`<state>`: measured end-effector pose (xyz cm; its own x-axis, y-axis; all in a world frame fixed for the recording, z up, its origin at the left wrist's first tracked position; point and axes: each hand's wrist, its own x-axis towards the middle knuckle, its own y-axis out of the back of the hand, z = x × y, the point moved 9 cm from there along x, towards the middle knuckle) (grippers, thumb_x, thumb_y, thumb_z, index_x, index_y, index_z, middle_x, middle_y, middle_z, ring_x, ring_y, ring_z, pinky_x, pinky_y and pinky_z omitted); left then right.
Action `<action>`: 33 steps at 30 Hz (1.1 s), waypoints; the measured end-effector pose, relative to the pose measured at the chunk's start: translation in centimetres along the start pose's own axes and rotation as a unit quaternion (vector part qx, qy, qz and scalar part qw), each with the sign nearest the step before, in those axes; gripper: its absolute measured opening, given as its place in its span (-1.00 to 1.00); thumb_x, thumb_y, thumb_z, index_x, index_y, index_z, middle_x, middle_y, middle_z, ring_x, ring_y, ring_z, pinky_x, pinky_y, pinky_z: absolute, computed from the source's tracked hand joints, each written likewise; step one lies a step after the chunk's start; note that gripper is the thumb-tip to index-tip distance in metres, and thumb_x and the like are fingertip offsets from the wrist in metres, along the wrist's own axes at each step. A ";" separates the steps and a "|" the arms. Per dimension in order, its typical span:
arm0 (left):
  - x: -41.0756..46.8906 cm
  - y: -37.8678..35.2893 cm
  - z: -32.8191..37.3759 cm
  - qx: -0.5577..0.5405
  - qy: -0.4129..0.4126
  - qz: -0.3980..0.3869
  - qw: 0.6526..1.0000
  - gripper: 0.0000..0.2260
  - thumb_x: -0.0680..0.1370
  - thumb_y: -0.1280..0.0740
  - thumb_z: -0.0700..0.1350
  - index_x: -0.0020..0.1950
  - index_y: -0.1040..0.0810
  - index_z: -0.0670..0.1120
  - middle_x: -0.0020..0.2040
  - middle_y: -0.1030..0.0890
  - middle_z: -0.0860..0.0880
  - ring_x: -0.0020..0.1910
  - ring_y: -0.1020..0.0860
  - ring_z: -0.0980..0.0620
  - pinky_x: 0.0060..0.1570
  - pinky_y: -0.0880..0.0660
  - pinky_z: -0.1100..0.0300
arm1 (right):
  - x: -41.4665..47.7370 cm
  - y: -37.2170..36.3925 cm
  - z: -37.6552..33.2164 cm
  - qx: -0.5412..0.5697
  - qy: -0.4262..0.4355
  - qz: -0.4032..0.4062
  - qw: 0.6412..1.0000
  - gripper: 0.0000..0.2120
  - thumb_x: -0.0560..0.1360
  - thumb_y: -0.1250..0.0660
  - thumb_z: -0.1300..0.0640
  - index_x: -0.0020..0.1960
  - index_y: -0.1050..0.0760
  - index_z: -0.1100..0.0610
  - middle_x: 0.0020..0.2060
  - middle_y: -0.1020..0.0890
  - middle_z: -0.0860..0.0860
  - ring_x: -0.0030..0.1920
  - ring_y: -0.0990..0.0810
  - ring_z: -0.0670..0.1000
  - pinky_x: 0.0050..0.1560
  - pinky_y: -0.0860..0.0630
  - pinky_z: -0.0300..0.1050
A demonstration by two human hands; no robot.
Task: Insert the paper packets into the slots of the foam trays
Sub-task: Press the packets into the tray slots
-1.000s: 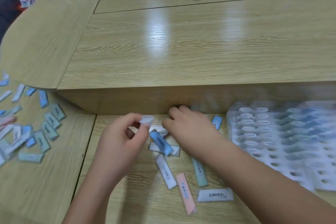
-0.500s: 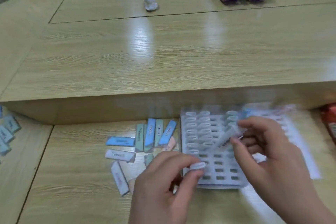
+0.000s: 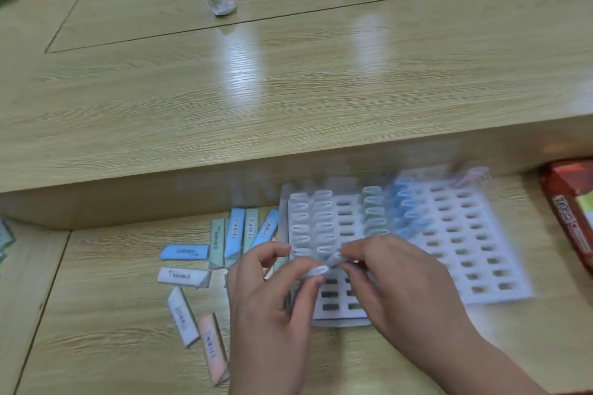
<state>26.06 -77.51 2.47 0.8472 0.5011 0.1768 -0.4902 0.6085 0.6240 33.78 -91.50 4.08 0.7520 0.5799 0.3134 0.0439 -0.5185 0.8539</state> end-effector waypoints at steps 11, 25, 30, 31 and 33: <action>-0.2 -0.6 0.4 0.012 -0.022 -0.012 1.000 -0.77 0.42 -0.53 -0.11 -0.05 -0.64 0.21 0.15 -0.42 0.22 0.21 -0.38 0.13 0.13 -0.27 0.46 | -0.1 -0.9 -0.3 0.037 0.043 -0.031 0.998 -0.75 0.36 -0.52 0.33 -0.02 -0.64 0.10 -0.15 -0.65 -0.07 -0.17 -0.59 0.04 -0.28 -0.53 -0.04; 0.5 -2.3 1.9 0.152 -0.063 -0.113 0.980 -0.87 0.38 -0.56 -0.09 -0.12 -0.72 0.07 0.12 -0.55 -0.03 0.10 -0.52 -0.11 -0.15 -0.56 0.03 | -0.1 -0.2 -1.1 -0.012 0.067 -0.012 0.998 -0.59 0.25 -0.48 0.42 0.05 -0.69 0.13 -0.13 -0.68 -0.02 -0.22 -0.61 0.09 -0.28 -0.54 -0.12; 0.8 -1.5 2.0 0.167 -0.040 -0.108 0.979 -0.85 0.36 -0.58 -0.04 -0.11 -0.72 0.13 0.19 -0.56 -0.02 0.15 -0.53 -0.13 -0.12 -0.58 -0.03 | -0.7 -0.1 -1.1 -0.011 0.054 0.014 0.998 -0.57 0.31 -0.38 0.43 0.13 -0.67 0.15 -0.05 -0.66 0.04 -0.13 -0.59 0.10 -0.15 -0.52 -0.10; 0.6 -1.2 2.0 0.163 -0.052 -0.100 0.980 -0.83 0.37 -0.57 -0.04 -0.09 -0.71 0.14 0.25 -0.54 -0.02 0.16 -0.52 -0.12 -0.10 -0.58 -0.02 | -0.8 0.1 -1.2 -0.008 0.043 0.025 0.999 -0.59 0.36 -0.32 0.39 0.15 -0.66 0.16 -0.01 -0.65 0.06 -0.09 -0.58 0.10 -0.07 -0.49 -0.12; 0.1 -0.1 1.8 0.117 -0.071 -0.072 0.988 -0.77 0.39 -0.54 -0.01 0.01 -0.65 0.18 0.31 -0.48 0.06 0.14 -0.50 -0.01 -0.09 -0.57 0.09 | -0.9 0.4 -1.9 0.001 0.024 0.047 0.999 -0.63 0.43 -0.27 0.35 0.17 -0.65 0.18 0.06 -0.64 0.07 -0.02 -0.59 0.12 0.05 -0.45 -0.12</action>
<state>26.57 -78.63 3.77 0.9331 0.3185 0.1671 -0.3152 0.5000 0.8066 31.83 -91.02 4.89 0.7202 0.5578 0.4125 -0.0250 -0.5733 0.8190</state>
